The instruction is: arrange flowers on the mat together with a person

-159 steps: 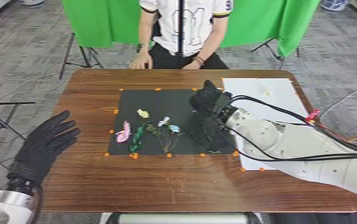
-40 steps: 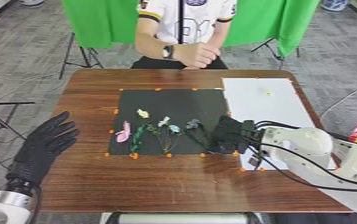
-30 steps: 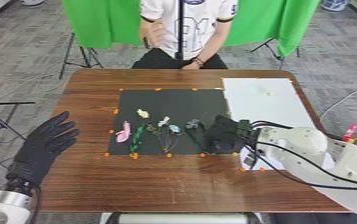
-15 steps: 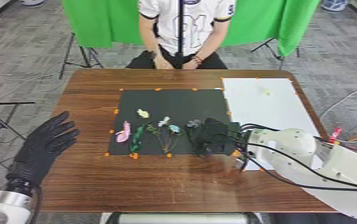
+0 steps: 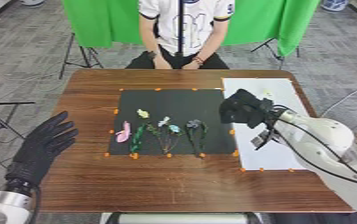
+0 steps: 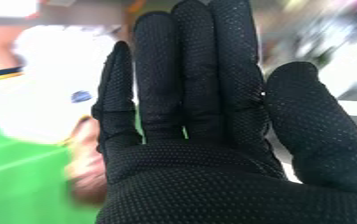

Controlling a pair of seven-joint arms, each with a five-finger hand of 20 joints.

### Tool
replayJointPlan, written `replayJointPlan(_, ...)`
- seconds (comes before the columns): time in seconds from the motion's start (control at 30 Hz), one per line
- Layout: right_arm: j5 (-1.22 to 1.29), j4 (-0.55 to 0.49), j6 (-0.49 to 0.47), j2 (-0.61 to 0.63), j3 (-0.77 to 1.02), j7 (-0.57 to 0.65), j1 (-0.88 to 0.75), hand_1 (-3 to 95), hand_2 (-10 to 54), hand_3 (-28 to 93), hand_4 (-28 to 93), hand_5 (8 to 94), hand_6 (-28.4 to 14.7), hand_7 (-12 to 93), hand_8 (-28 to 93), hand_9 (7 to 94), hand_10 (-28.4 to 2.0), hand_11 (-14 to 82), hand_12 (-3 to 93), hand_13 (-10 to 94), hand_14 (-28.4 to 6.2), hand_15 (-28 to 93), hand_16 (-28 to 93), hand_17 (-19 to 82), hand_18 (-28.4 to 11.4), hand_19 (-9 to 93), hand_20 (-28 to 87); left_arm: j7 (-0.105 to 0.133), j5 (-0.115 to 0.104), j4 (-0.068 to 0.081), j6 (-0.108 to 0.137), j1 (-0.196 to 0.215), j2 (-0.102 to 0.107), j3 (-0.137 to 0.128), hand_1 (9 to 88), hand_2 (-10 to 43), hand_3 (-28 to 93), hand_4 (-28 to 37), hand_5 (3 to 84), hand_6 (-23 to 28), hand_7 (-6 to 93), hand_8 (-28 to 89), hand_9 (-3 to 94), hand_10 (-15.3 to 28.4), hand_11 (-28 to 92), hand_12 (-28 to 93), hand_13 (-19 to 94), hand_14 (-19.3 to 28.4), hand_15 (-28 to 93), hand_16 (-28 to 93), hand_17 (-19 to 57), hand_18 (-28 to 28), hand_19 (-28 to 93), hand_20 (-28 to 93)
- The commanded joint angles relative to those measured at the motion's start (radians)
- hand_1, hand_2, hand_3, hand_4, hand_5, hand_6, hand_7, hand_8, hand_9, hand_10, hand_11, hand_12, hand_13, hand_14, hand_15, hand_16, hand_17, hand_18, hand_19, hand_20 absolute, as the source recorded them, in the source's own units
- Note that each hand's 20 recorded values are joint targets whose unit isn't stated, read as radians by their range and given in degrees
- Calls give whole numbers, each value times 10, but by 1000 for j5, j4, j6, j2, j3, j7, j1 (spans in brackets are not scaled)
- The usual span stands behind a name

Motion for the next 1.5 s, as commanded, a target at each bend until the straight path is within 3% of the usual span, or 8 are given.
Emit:
replayJointPlan(0.03, 509, -45, 86, -135, 507, 59, -429, 105, 178, 915, -180, 584, 0, 291, -158, 577, -129, 271, 248, 474, -107, 520, 220, 148, -192, 562, 379, -1, -5, 1, 0, 16, -17, -4, 263, 2, 694, -172, 288, 24, 197, -92, 260, 115, 214, 187, 219, 145, 316, 18, -79, 212, 461, 84)
replayJointPlan(0.33, 1187, -125, 28, -353, 815, -19, -763, 96, 137, 899, -209, 504, -28, 195, -118, 504, -150, 199, 240, 411, -127, 424, 215, 135, -203, 533, 332, 23, -41, -7, -6, 34, -29, -22, 263, 0, 697, -174, 289, 23, 200, -94, 261, 116, 218, 185, 219, 145, 320, 16, -79, 213, 464, 83)
replayJointPlan(0.77, 1164, -186, -71, -539, 887, 48, -878, 99, 108, 893, -210, 496, -35, 173, -102, 504, -154, 177, 243, 409, -137, 404, 223, 129, -212, 533, 321, 22, -29, 8, -16, 5, -60, 6, 263, 1, 697, -176, 289, 23, 201, -95, 262, 116, 219, 183, 220, 145, 322, 13, -79, 213, 465, 82)
replayJointPlan(0.8, 1168, -189, -77, -545, 893, 63, -884, 100, 108, 893, -210, 497, -35, 173, -101, 505, -154, 177, 243, 409, -137, 403, 224, 128, -212, 533, 321, 4, -27, 6, -18, 6, -74, 10, 263, 1, 698, -175, 289, 23, 201, -95, 262, 116, 219, 184, 220, 145, 322, 13, -80, 213, 465, 82)
replayJointPlan(0.93, 1165, -182, -88, -565, 880, 49, -870, 101, 107, 894, -209, 504, -33, 177, -100, 508, -154, 178, 243, 412, -136, 404, 225, 128, -212, 535, 321, 22, -24, 14, -19, -18, -58, 13, 263, 0, 697, -175, 290, 24, 201, -95, 262, 117, 220, 183, 220, 145, 322, 13, -79, 213, 465, 81)
replayJointPlan(1.23, 1159, -174, -93, -560, 861, 64, -852, 105, 111, 894, -208, 513, -35, 179, -101, 512, -155, 178, 243, 415, -136, 405, 227, 128, -211, 539, 321, -1, -20, 24, -32, -31, -73, 32, 262, 1, 699, -175, 290, 25, 201, -95, 262, 117, 220, 183, 220, 145, 322, 13, -79, 213, 465, 81)
replayJointPlan(1.33, 1165, -173, -79, -559, 859, 54, -850, 106, 112, 896, -205, 513, -36, 178, -101, 512, -155, 178, 243, 416, -137, 406, 228, 128, -211, 540, 320, -6, -12, 33, -52, -63, -52, 41, 262, 1, 698, -176, 290, 24, 201, -95, 262, 116, 221, 183, 220, 145, 322, 13, -79, 214, 466, 81)
replayJointPlan(1.5, 1156, -166, -108, -564, 854, 73, -844, 107, 114, 897, -204, 514, -36, 179, -101, 512, -155, 178, 243, 416, -138, 407, 228, 128, -211, 541, 320, -5, -21, 22, -33, -25, -59, 31, 262, 1, 698, -176, 289, 24, 202, -94, 261, 116, 221, 183, 220, 145, 321, 13, -79, 214, 466, 80)
